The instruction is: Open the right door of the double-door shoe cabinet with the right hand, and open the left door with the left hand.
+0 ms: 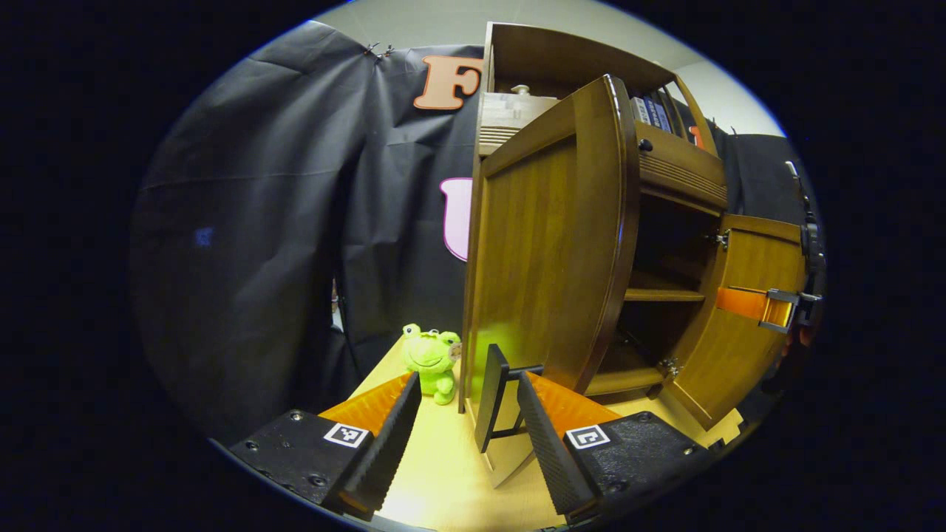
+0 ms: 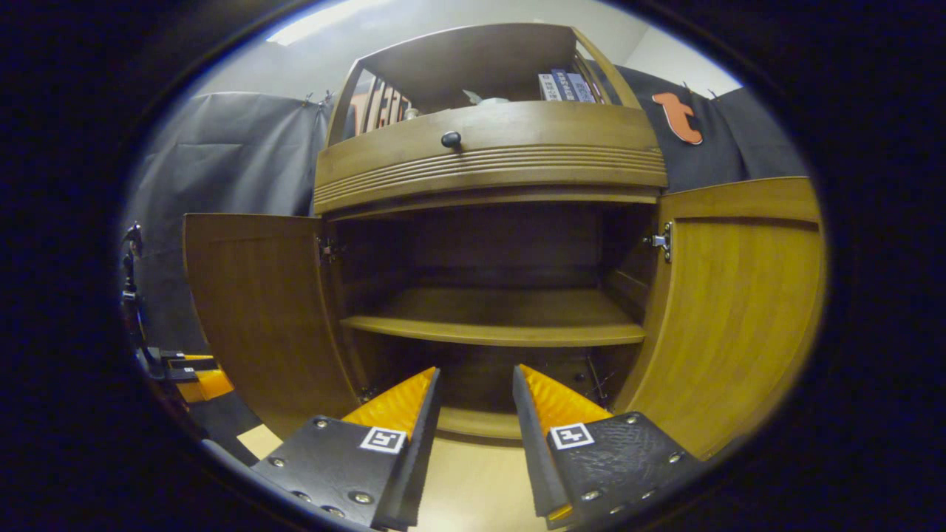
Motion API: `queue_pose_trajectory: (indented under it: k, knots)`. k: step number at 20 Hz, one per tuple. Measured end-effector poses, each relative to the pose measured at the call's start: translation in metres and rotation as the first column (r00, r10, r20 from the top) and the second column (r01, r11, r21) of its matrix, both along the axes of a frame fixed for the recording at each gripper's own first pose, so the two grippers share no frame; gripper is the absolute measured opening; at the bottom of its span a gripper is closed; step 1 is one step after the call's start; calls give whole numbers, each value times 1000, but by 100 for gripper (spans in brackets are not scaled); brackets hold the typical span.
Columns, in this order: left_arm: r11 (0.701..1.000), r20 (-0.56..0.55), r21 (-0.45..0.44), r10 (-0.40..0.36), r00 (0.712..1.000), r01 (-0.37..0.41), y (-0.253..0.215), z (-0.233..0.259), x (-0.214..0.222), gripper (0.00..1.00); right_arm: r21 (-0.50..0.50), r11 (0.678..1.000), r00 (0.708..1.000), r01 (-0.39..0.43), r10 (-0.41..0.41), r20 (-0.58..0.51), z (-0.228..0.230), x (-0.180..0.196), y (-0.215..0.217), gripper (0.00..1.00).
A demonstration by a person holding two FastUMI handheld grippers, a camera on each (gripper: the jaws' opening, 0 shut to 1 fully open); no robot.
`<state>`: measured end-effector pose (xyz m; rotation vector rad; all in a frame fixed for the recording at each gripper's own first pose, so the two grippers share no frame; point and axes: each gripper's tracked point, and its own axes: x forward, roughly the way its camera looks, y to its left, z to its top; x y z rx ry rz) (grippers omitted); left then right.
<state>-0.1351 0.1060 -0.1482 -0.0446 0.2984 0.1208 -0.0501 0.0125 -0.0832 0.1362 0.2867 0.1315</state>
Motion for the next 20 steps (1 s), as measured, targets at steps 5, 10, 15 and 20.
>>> queue_pose_trajectory:
  k: [5, 10, 15, 20]
  knots:
    - [996, -13, 40, 76, 997, -75, 27, 1, -10, 82, 10, 1000, 1000, -9, 9, -6, -2, 0, 3, 56]
    - [984, 13, 84, 157, 987, -158, 51, 15, -19, 82, 12, 1000, 1000, -14, 14, -5, -7, 0, 6, 60]
    - [959, 93, 122, 247, 965, -257, 78, 47, -29, 82, 12, 1000, 1000, -19, 19, -7, -8, 0, 8, 56]
    - [959, 160, 67, 262, 952, -276, 78, 79, -29, 82, 8, 1000, 1000, -25, 25, 5, -2, 3, 12, 61]
